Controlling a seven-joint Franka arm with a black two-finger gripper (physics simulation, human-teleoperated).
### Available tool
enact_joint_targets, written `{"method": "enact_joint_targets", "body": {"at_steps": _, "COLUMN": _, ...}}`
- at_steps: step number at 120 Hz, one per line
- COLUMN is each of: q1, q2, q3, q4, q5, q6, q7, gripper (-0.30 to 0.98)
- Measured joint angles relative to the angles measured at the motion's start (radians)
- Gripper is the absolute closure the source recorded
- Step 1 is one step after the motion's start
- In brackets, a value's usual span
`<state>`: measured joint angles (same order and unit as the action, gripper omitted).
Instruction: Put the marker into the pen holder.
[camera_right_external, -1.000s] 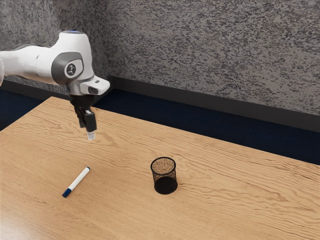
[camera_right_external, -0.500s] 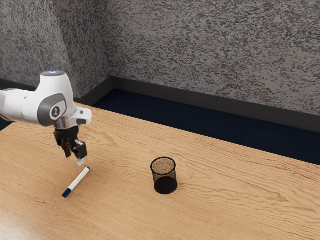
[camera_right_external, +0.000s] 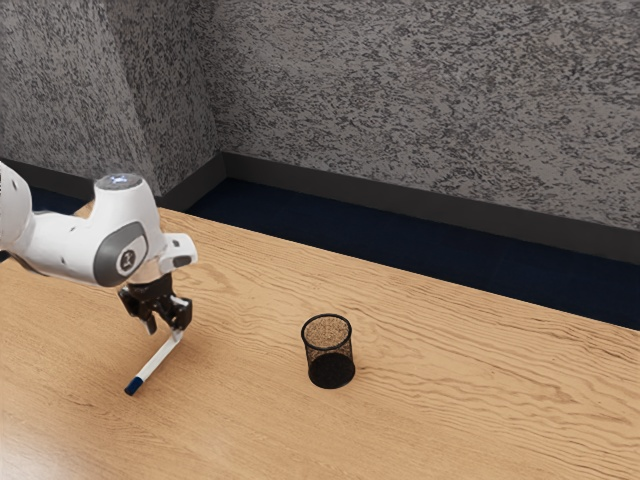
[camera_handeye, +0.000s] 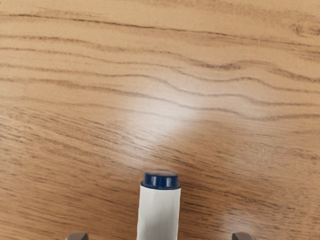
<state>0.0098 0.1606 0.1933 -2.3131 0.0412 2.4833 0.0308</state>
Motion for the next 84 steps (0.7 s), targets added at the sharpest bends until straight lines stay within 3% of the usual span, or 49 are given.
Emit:
{"method": "enact_joint_targets", "body": {"at_steps": 52, "q1": 0.001, "q2": 0.059, "q3": 0.0, "q4": 0.004, "q5": 0.006, "q6": 0.034, "q7": -0.101, "gripper": 0.39}}
{"method": "enact_joint_targets", "body": {"at_steps": 84, "q1": 0.001, "q2": 0.065, "q3": 0.0, "q4": 0.004, "q5": 0.008, "q6": 0.037, "q7": -0.134, "gripper": 0.66}}
